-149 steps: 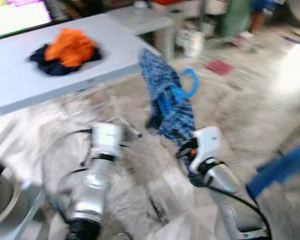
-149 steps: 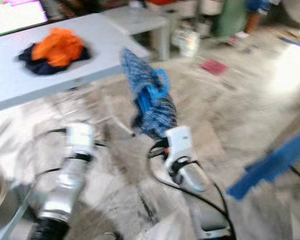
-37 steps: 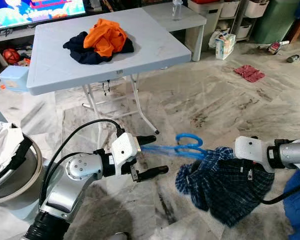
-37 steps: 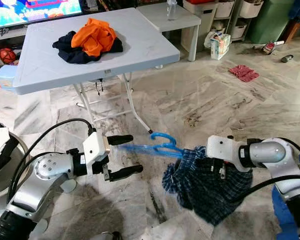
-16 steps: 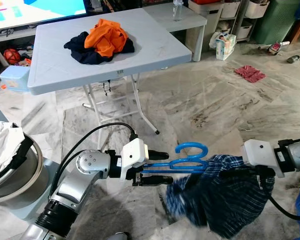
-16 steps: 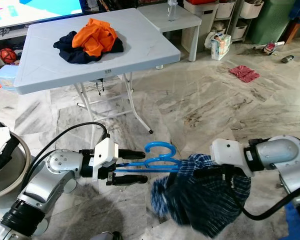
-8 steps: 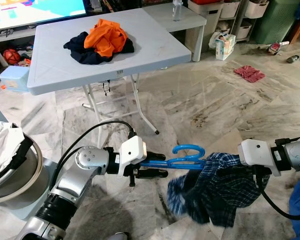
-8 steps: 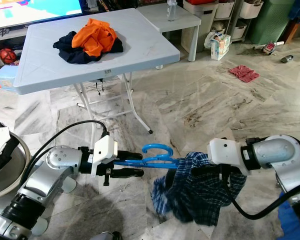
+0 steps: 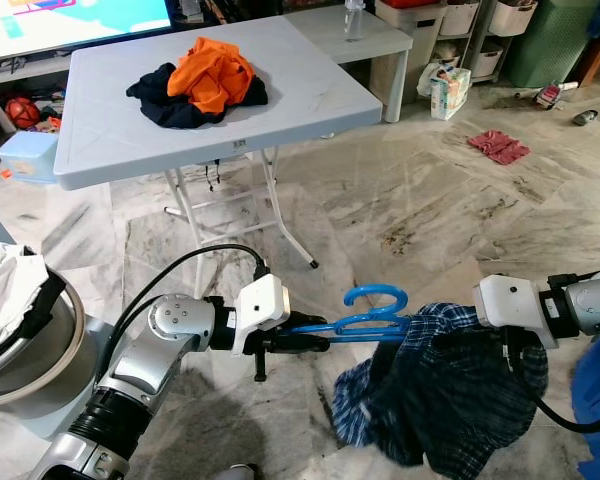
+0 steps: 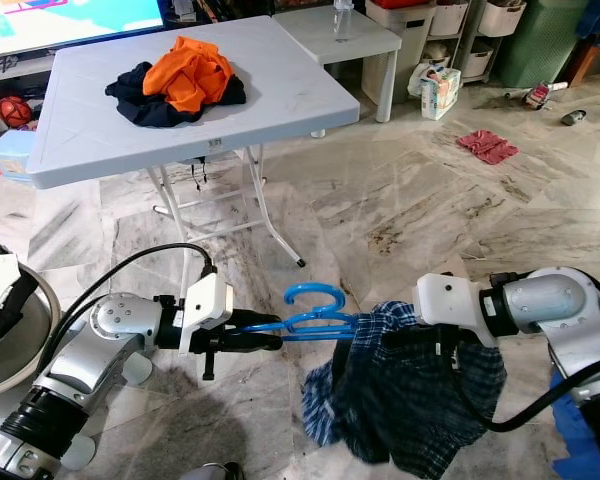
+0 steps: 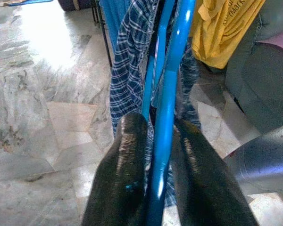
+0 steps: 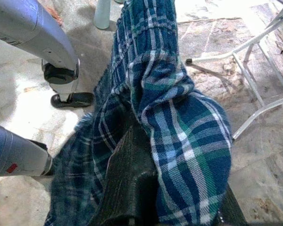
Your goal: Hang hanger
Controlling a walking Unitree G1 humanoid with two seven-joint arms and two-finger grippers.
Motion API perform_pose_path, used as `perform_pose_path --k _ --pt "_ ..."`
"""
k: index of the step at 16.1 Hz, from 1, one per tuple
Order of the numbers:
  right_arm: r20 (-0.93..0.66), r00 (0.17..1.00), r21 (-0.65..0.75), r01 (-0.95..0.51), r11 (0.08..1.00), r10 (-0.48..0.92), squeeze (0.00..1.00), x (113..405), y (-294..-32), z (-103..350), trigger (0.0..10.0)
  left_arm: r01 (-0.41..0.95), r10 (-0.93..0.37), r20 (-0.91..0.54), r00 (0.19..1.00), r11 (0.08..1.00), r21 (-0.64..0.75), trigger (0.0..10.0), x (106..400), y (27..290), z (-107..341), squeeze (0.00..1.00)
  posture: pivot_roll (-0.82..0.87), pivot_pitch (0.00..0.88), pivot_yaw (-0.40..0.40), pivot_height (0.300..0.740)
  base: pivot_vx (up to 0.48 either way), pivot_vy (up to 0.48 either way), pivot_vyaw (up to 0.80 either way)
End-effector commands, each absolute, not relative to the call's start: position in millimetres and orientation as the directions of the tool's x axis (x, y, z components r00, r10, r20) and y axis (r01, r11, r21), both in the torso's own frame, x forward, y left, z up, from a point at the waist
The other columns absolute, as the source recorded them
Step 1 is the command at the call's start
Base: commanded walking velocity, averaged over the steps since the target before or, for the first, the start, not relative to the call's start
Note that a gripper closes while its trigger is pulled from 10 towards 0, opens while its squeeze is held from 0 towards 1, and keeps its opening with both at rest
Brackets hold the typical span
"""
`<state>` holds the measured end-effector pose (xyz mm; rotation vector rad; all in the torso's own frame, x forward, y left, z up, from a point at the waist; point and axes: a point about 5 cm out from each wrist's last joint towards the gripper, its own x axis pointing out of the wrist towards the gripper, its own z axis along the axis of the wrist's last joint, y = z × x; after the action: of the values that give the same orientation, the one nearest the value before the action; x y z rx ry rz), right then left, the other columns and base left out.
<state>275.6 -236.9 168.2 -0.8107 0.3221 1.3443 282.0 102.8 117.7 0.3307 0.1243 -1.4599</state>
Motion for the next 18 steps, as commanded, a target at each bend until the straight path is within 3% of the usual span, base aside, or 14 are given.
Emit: perform_pose_path --k 1,8,11,12,14,18 --pt "-0.605 0.283 -0.395 -0.918 0.029 0.744 0.00 282 -237 181 10.0 0.988 -0.943 -0.318 0.103 0.061 0.140 0.0 281 105 112 0.00 -0.06 0.064 0.020 0.740 0.000 0.000 0.00" --pt "-0.585 0.333 -0.451 -0.891 0.045 0.740 0.00 292 -234 182 10.0 0.986 -0.938 -0.322 0.131 0.092 0.136 0.0 280 109 106 0.00 -0.06 0.061 0.014 0.740 0.000 0.000 0.00" --pt "-0.567 0.347 -0.457 -0.887 0.066 0.747 0.00 296 -231 183 10.0 0.978 -0.935 -0.300 0.191 0.153 0.145 0.0 285 110 104 0.00 -0.05 0.060 0.013 0.740 0.000 0.000 0.00" --pt "-0.557 0.337 -0.425 -0.901 0.088 0.759 1.00 297 -230 184 10.0 0.970 -0.930 -0.289 0.228 0.192 0.146 0.0 287 112 103 0.00 -0.05 0.060 0.012 0.740 0.000 0.000 0.00" --pt "-0.548 0.338 -0.423 -0.901 0.096 0.765 1.00 299 -230 185 10.0 0.963 -0.924 -0.280 0.259 0.227 0.142 0.0 286 113 99 0.00 -0.05 0.062 0.006 0.740 0.000 0.000 0.00" --pt "-0.486 0.439 -0.518 -0.841 0.156 0.755 1.00 315 -229 194 10.0 0.947 -0.916 -0.243 0.318 0.298 0.118 0.0 284 113 92 0.00 -0.05 0.065 0.000 0.740 0.000 0.000 0.00"
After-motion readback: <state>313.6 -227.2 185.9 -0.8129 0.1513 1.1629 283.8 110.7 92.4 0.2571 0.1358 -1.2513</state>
